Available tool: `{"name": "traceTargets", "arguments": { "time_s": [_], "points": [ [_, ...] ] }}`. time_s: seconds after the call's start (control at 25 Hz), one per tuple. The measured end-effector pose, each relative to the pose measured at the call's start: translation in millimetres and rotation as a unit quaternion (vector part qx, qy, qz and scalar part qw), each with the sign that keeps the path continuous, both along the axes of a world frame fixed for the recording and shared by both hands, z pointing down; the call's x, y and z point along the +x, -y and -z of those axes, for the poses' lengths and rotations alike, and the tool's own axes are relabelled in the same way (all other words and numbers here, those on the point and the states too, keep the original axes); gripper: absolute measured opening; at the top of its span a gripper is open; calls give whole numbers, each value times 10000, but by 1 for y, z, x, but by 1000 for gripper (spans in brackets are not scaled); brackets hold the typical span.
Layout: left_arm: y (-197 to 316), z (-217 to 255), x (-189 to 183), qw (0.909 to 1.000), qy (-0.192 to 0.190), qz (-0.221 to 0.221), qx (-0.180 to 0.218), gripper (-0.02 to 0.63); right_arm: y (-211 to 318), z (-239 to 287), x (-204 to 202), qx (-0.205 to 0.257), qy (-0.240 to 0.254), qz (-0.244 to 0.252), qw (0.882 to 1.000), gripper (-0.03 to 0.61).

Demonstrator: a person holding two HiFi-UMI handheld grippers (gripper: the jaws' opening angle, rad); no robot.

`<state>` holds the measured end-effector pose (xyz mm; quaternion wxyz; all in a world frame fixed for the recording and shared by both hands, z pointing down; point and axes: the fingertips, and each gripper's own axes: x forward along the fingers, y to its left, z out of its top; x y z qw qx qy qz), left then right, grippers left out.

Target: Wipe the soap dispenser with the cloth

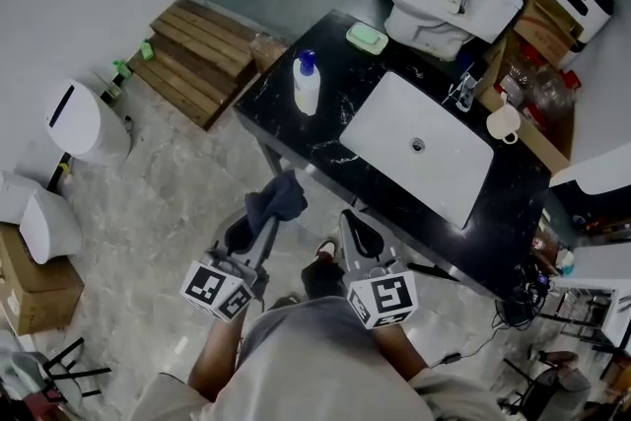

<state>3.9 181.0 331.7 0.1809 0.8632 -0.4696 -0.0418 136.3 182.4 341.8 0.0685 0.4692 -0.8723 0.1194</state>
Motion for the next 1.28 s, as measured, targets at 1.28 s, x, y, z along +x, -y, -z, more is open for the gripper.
{"name": "traceTargets", "arguments": {
  "time_s": [1.28],
  "points": [
    [132, 10, -5, 9990, 190, 385, 82, 101, 145, 6, -8, -12, 113, 362, 9993, 12]
  ]
}}
